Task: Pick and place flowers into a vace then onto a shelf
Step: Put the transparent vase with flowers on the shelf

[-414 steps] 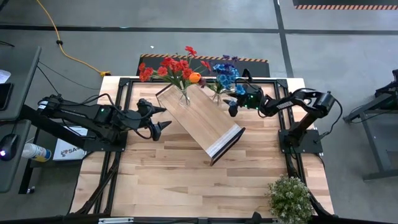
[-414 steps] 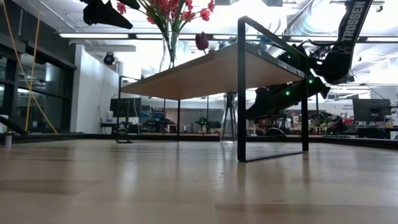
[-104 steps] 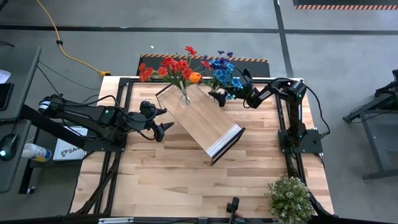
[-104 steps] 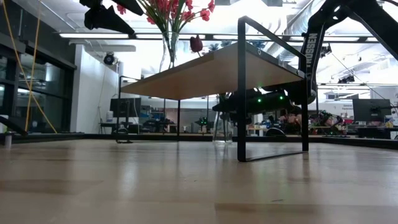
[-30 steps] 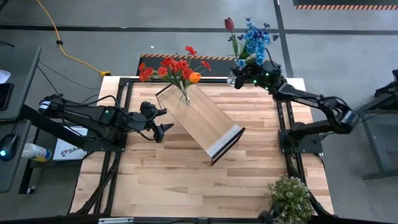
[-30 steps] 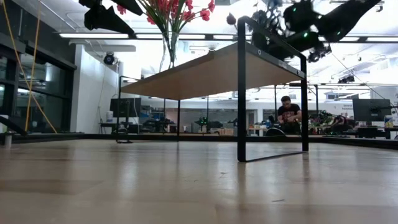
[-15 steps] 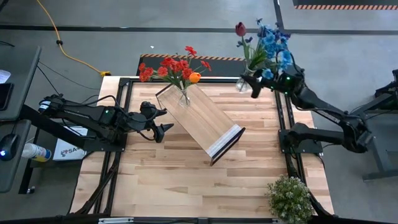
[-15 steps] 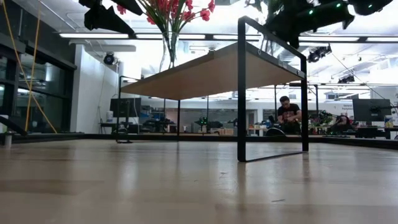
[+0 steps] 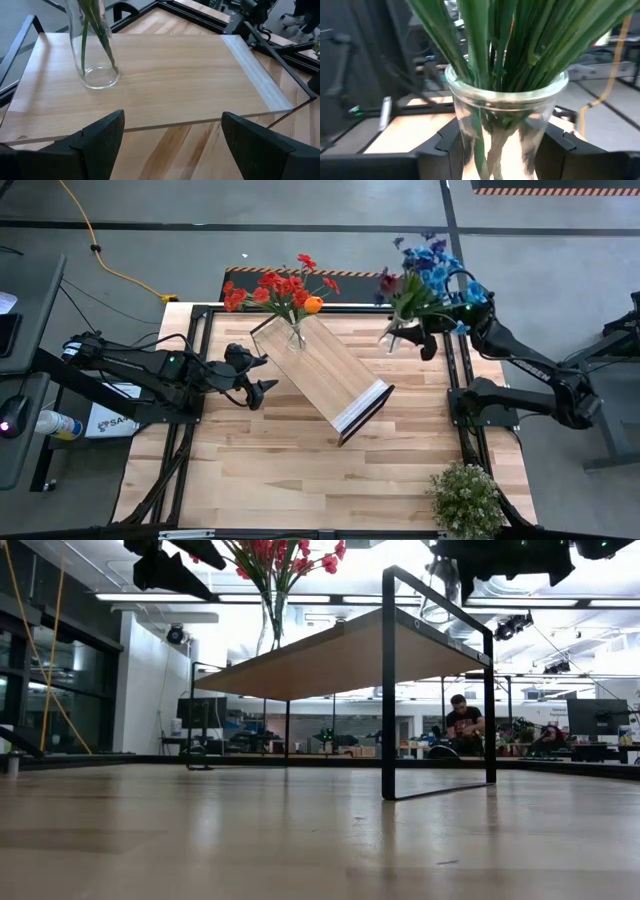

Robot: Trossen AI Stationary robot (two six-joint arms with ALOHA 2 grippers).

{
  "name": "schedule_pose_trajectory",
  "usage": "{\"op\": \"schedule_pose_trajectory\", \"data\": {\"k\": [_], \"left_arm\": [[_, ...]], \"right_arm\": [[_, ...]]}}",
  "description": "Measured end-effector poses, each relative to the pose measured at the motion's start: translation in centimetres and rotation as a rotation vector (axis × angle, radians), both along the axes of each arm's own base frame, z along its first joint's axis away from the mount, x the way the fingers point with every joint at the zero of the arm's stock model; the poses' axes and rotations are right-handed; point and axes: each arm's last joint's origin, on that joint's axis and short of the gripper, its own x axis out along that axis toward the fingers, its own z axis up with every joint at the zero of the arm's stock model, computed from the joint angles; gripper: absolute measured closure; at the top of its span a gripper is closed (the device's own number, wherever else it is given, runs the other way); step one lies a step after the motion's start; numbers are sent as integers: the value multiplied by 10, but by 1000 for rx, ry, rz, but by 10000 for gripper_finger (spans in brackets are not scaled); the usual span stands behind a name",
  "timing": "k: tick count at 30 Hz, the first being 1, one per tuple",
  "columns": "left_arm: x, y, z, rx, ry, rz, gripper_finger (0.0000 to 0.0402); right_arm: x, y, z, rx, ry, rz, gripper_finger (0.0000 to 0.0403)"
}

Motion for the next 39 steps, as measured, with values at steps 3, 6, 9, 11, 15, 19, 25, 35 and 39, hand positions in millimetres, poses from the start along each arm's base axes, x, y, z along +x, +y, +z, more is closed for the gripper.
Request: {"op": "schedule_pose_trajectory", "data": {"k": [3, 6, 9, 11, 15, 19, 25, 35, 39], "left_arm": [[0, -1, -1, -12, 10, -20, 34], [-1, -1, -1, -16, 20, -28, 34], [-1, -1, -1, -17, 19, -29, 34], [-1, -1, -1, -18, 20, -30, 34], [-1, -2, -2, -36, 31, -56, 34], [-3, -2, -6, -71, 71, -64, 34], [-8, -2, -12, -119, 131, -52, 34], [-9, -2, -13, -141, 150, -64, 34], [-9, -3, -13, -155, 154, -80, 34]], "right_arm": [[6, 0, -3, -9, 3, 69, 243], [17, 0, -7, -18, 7, 133, 243], [30, 1, -13, -26, 8, 179, 243], [39, 1, -17, -24, 9, 210, 243], [54, 4, -26, -18, 12, 308, 243], [66, 11, -30, -16, 12, 383, 243], [81, 29, -35, -59, 0, 428, 243], [108, 48, -51, -98, 13, 436, 243], [118, 51, -57, -108, -3, 442, 243]]}}
